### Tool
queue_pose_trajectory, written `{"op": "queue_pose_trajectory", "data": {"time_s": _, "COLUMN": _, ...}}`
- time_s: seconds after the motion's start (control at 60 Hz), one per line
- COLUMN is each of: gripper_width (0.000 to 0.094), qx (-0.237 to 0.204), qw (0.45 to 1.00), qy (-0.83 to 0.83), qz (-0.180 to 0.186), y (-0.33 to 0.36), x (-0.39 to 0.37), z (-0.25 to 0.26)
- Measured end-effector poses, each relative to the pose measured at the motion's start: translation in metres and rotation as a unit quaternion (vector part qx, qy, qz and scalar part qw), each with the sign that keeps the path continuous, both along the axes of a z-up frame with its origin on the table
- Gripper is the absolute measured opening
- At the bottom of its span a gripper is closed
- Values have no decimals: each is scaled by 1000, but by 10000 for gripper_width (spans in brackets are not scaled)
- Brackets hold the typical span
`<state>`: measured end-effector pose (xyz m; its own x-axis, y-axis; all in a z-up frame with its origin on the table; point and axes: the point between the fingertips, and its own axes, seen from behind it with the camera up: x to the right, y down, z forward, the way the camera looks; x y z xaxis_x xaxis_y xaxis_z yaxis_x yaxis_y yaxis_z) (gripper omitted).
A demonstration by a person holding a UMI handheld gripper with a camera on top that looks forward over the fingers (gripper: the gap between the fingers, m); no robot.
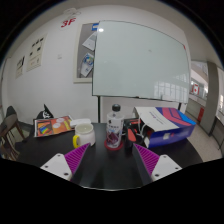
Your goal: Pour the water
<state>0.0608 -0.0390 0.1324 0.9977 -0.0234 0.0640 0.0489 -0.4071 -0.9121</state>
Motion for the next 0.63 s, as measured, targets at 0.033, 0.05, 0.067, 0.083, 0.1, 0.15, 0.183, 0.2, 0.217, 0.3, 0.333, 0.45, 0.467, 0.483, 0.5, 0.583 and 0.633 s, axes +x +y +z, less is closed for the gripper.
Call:
{"op": "queue_pose_trajectory", "data": {"time_s": 0.033, "gripper_width": 842, "qx": -2, "qw": 1000, "qy": 1, "qz": -2, "y": -20, "x": -2, "z": 4}}
{"op": "queue_pose_trajectory", "data": {"time_s": 0.05, "gripper_width": 841, "qx": -3, "qw": 1000, "qy": 1, "qz": -3, "y": -30, "x": -5, "z": 7}}
{"op": "queue_pose_trajectory", "data": {"time_s": 0.067, "gripper_width": 841, "qx": -5, "qw": 1000, "qy": 2, "qz": -4, "y": -40, "x": -8, "z": 9}}
{"op": "queue_pose_trajectory", "data": {"time_s": 0.083, "gripper_width": 842, "qx": -7, "qw": 1000, "qy": 2, "qz": -4, "y": -52, "x": -10, "z": 10}}
{"op": "queue_pose_trajectory", "data": {"time_s": 0.1, "gripper_width": 844, "qx": -9, "qw": 1000, "qy": 3, "qz": -4, "y": -62, "x": -12, "z": 11}}
{"op": "queue_pose_trajectory", "data": {"time_s": 0.15, "gripper_width": 843, "qx": -10, "qw": 1000, "qy": 6, "qz": -2, "y": -90, "x": -20, "z": 17}}
{"op": "queue_pose_trajectory", "data": {"time_s": 0.183, "gripper_width": 845, "qx": -12, "qw": 1000, "qy": 7, "qz": -1, "y": -107, "x": -24, "z": 19}}
{"op": "queue_pose_trajectory", "data": {"time_s": 0.2, "gripper_width": 845, "qx": -14, "qw": 1000, "qy": 7, "qz": 0, "y": -116, "x": -25, "z": 20}}
{"op": "queue_pose_trajectory", "data": {"time_s": 0.217, "gripper_width": 845, "qx": -17, "qw": 1000, "qy": 6, "qz": 0, "y": -124, "x": -26, "z": 20}}
{"op": "queue_pose_trajectory", "data": {"time_s": 0.3, "gripper_width": 845, "qx": -17, "qw": 1000, "qy": -1, "qz": 3, "y": -157, "x": -31, "z": 25}}
{"op": "queue_pose_trajectory", "data": {"time_s": 0.333, "gripper_width": 844, "qx": -17, "qw": 1000, "qy": -4, "qz": 2, "y": -166, "x": -31, "z": 28}}
{"op": "queue_pose_trajectory", "data": {"time_s": 0.45, "gripper_width": 847, "qx": -17, "qw": 1000, "qy": 2, "qz": -3, "y": -194, "x": -32, "z": 35}}
{"op": "queue_pose_trajectory", "data": {"time_s": 0.467, "gripper_width": 846, "qx": -16, "qw": 1000, "qy": 2, "qz": -5, "y": -196, "x": -32, "z": 37}}
{"op": "queue_pose_trajectory", "data": {"time_s": 0.483, "gripper_width": 846, "qx": -16, "qw": 1000, "qy": 1, "qz": -6, "y": -199, "x": -31, "z": 38}}
{"op": "queue_pose_trajectory", "data": {"time_s": 0.5, "gripper_width": 845, "qx": -16, "qw": 1000, "qy": 0, "qz": -7, "y": -201, "x": -31, "z": 39}}
{"op": "queue_pose_trajectory", "data": {"time_s": 0.583, "gripper_width": 848, "qx": -14, "qw": 1000, "qy": 2, "qz": -15, "y": -208, "x": -28, "z": 46}}
{"op": "queue_pose_trajectory", "data": {"time_s": 0.633, "gripper_width": 846, "qx": -11, "qw": 1000, "qy": 7, "qz": -17, "y": -210, "x": -28, "z": 51}}
